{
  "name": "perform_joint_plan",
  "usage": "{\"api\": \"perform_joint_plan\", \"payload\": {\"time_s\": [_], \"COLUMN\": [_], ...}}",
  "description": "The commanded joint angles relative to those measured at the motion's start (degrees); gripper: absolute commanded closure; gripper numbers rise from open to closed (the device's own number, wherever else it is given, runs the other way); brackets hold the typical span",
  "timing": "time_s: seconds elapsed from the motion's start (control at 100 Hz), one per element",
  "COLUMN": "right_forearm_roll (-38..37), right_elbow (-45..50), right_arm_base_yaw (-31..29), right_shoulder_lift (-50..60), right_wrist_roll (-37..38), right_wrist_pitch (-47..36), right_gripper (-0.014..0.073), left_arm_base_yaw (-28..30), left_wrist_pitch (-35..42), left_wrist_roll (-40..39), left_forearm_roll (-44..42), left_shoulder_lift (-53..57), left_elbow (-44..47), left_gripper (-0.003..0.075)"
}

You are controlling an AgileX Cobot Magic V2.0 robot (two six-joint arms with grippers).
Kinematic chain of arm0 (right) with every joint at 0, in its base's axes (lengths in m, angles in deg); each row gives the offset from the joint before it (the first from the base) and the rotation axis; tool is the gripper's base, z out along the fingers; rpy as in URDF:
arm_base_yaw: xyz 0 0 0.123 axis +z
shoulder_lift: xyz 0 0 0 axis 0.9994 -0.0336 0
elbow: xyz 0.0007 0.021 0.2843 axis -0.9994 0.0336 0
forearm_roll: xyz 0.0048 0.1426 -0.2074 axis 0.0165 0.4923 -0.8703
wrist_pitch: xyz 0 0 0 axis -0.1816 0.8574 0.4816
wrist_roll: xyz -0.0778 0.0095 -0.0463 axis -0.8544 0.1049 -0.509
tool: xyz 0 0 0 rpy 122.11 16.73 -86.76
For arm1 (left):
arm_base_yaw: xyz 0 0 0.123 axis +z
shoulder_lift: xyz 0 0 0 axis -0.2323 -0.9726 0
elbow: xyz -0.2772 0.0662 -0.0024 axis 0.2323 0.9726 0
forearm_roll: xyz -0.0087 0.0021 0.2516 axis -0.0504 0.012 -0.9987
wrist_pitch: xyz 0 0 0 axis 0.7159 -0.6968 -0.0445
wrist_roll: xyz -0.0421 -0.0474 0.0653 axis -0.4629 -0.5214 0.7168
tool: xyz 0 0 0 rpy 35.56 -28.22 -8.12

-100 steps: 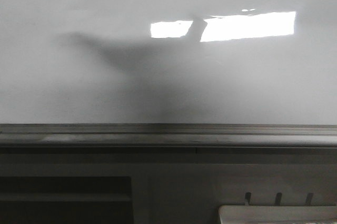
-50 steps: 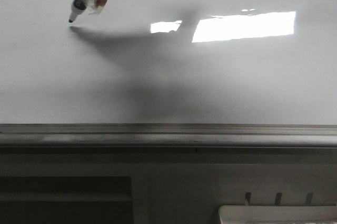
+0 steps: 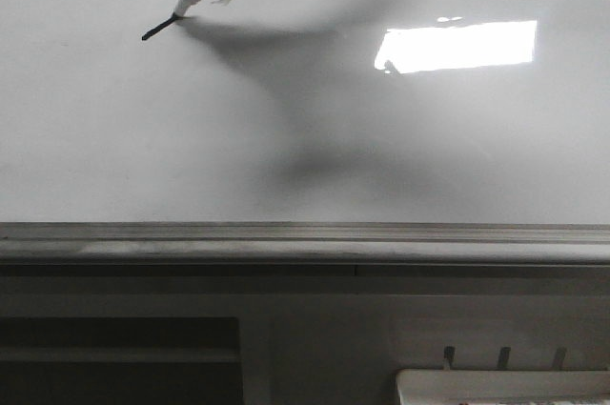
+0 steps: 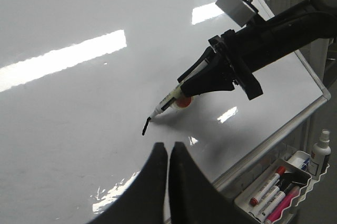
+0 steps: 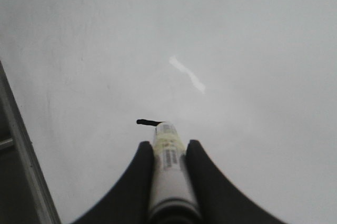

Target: Write number 2 on whiteboard

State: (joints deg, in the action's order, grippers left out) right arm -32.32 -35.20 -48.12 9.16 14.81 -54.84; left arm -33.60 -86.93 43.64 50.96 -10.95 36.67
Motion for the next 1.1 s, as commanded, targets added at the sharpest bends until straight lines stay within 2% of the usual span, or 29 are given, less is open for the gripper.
{"api": "perform_joint_plan", "payload": {"time_s": [0.0, 0.21, 0.36, 0.49, 0.64, 0.89, 1.09], "right_forearm_roll": [-0.55, -2.60, -5.94, -6.21, -5.98, -5.75, -5.52], "right_elbow": [-1.42, -1.31, -1.31, -1.20, -1.20, -1.20, -1.34], "right_arm_base_yaw": [-2.48, -5.61, -6.07, -5.87, -5.32, -0.03, 0.93], "right_shoulder_lift": [2.25, 5.42, 6.18, 4.71, 1.39, -5.59, -6.69], "right_wrist_roll": [-0.73, -0.61, 5.19, 6.91, 8.32, 8.32, 8.32], "right_wrist_pitch": [-4.48, 4.76, 9.07, 13.00, 12.66, 8.29, 7.14], "right_gripper": [0.0662, 0.0654, 0.0654, 0.0654, 0.0654, 0.0654, 0.0654], "left_arm_base_yaw": [0.09, 0.09, 0.09, 0.09, 0.09, 0.09, 0.09], "left_wrist_pitch": [4.52, 4.52, 4.52, 4.52, 4.52, 4.52, 4.52], "left_wrist_roll": [-0.70, -0.70, -0.70, -0.70, -0.70, -0.70, -0.70], "left_forearm_roll": [0.26, 0.26, 0.26, 0.26, 0.26, 0.26, 0.26], "left_shoulder_lift": [-0.99, -0.99, -0.99, -0.99, -0.99, -0.99, -0.99], "left_elbow": [-1.12, -1.12, -1.12, -1.12, -1.12, -1.12, -1.12], "left_gripper": [0.0741, 0.0741, 0.0741, 0.0741, 0.0741, 0.0741, 0.0741]}}
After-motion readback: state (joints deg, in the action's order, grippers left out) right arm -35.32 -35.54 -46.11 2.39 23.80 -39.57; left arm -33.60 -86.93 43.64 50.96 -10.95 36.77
